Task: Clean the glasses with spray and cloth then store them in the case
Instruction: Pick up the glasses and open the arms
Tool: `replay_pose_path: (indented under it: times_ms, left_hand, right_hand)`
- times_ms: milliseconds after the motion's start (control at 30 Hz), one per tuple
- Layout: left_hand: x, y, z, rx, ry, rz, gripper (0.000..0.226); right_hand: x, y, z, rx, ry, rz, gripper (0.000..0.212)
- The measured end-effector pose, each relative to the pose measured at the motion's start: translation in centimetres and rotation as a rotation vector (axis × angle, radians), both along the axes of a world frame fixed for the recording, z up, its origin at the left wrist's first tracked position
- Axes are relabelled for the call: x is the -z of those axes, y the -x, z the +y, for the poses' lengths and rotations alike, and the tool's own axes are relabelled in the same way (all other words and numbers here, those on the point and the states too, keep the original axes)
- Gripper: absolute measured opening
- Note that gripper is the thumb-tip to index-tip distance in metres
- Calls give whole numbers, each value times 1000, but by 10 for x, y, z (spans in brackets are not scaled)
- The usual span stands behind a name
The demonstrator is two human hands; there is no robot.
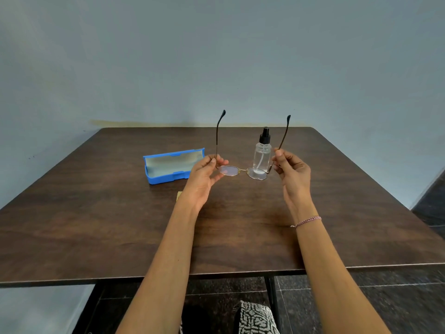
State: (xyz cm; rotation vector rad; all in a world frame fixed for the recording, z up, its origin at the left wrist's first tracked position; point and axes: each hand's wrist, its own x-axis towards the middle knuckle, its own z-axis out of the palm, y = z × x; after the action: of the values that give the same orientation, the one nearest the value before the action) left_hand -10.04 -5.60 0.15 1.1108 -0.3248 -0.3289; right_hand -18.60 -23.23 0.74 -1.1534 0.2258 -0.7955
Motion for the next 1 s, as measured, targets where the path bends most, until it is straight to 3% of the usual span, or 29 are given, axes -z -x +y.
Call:
replay_pose_path:
  times_ms: [167,333,600,833,933,1000]
  left_hand:
    - [-2,4,1,76,93,24,16]
    - [1,7,-2,-18,-181,-194,14]
    - [3,6,-2,-188,-300,-291,17]
    - [2,2,1,-328,-255,-215,17]
    - [1,2,2,-397,-198,-198,15]
    - [0,0,2,-423,-134,-169,11]
  right_hand:
    - [0,0,-1,52,-28,-7,3]
    - [2,-2,-3,88,-38,-1,4]
    - [5,-6,-4,146,-22,46,15]
    - [0,-18,-14,132,152,92,21]
    - [-7,-27,-28,245,434,166,27]
    - [-8,-34,-35,214,560,193,42]
